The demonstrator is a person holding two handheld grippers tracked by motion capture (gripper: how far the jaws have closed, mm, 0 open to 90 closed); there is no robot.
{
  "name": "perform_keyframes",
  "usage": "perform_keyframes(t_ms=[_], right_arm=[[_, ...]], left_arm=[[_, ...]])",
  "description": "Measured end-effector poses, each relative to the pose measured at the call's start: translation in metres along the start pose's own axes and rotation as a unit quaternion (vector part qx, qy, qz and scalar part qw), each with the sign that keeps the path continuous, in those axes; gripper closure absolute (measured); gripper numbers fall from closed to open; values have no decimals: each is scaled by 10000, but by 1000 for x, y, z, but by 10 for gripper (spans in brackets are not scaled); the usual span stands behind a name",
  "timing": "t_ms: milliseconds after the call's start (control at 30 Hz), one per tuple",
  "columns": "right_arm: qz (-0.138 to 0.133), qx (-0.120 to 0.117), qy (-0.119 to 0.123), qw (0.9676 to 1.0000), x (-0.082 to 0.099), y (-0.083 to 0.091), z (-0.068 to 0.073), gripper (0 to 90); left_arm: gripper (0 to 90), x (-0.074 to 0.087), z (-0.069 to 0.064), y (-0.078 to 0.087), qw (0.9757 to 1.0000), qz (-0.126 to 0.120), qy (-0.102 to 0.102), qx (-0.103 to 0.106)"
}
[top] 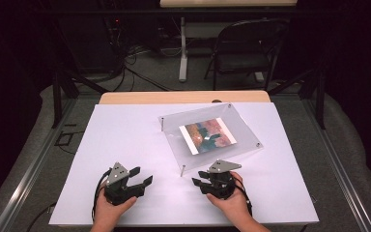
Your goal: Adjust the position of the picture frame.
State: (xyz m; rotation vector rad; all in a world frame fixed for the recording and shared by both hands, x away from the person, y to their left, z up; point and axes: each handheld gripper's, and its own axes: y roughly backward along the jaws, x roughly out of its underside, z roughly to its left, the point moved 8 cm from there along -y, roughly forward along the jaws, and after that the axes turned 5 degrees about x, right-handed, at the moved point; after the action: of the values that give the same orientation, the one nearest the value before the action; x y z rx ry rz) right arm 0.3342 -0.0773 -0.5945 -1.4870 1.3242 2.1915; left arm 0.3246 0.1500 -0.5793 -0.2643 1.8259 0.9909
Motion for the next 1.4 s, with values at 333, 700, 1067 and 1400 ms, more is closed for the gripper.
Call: perform_keyframes(t_ms=[333, 700, 1067, 1400], right_arm=[[13, -48, -28, 10000, -2, -24, 6, 678], [7, -20, 0, 10000, -6, -43, 12, 713], [-48, 19, -45, 10000, -13, -52, 14, 784], [-22, 53, 50, 10000, -15, -55, 17, 852]], left_arm=[[400, 1, -1, 1, 10000, 54, 1, 37], [405, 2, 0, 1, 9999, 77, 68, 33], [405, 2, 2, 2, 9999, 32, 117, 62], [406, 2, 2, 2, 9999, 36, 142, 57]])
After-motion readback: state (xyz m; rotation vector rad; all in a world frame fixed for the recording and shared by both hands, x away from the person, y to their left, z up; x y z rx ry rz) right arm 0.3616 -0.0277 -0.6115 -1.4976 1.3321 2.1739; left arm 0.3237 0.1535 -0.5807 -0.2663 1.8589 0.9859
